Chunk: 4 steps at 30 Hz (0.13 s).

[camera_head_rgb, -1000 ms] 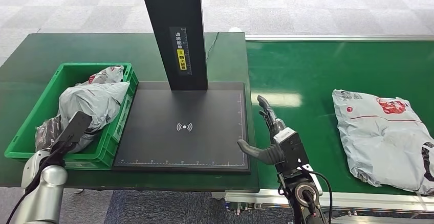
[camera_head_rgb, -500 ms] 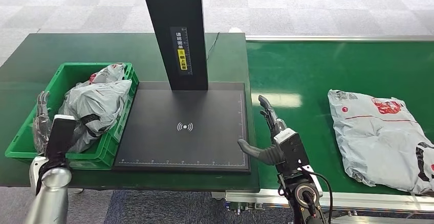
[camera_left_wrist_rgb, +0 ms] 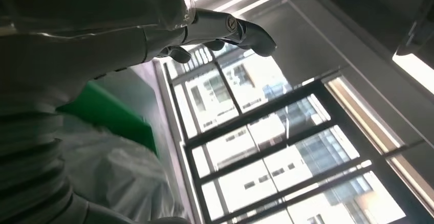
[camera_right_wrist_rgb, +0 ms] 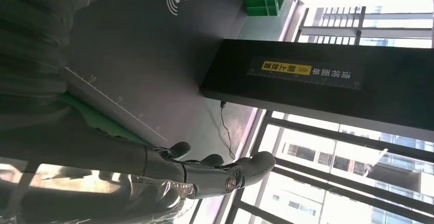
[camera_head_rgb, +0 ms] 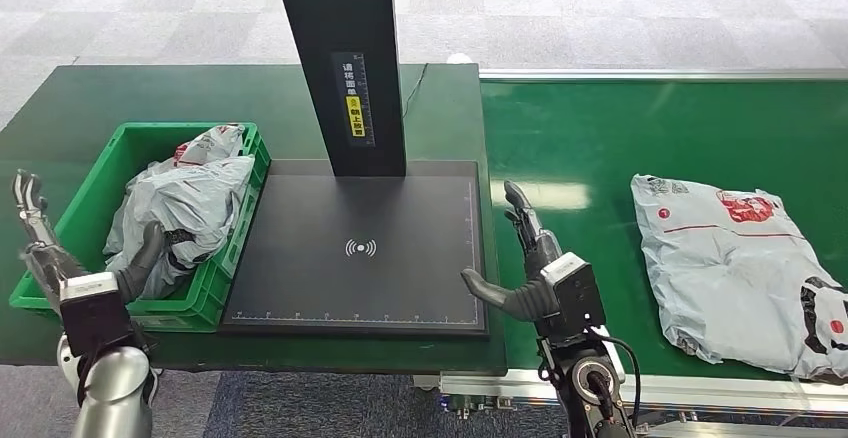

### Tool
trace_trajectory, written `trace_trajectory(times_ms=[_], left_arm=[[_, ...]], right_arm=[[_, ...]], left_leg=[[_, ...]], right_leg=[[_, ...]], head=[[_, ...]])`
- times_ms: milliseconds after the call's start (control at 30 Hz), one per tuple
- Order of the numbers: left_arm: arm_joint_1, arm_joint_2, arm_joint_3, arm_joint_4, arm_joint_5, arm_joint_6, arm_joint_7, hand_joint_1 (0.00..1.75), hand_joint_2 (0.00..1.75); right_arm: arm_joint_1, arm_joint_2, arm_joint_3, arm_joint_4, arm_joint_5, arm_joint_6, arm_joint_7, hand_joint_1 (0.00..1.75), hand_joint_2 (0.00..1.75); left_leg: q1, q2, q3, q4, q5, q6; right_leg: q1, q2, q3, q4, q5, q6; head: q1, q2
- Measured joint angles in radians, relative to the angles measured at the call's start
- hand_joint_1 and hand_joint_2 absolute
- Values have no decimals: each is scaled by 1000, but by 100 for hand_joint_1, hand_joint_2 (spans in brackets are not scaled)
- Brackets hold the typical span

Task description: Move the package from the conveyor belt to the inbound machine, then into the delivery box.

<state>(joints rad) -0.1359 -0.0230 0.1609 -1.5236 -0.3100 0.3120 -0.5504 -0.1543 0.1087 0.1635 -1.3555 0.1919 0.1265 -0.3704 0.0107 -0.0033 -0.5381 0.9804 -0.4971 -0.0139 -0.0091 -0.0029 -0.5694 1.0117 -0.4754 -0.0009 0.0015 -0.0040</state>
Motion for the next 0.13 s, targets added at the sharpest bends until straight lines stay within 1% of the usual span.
trace_trajectory(times_ms=[100,133], left_arm=[[37,-13,-46,-41,91,-180,7,0,175],[43,-15,-54,-47,103,-207,9,0,175]], right_arm=[[-5,0,9,8,-17,5,-1,0,175],[-6,1,11,9,-20,6,-1,0,175]], left_leg=[[0,0,0,0,0,0],[0,0,0,0,0,0]], right_leg=[[0,0,0,0,0,0],[0,0,0,0,0,0]], head=[[0,0],[0,0]])
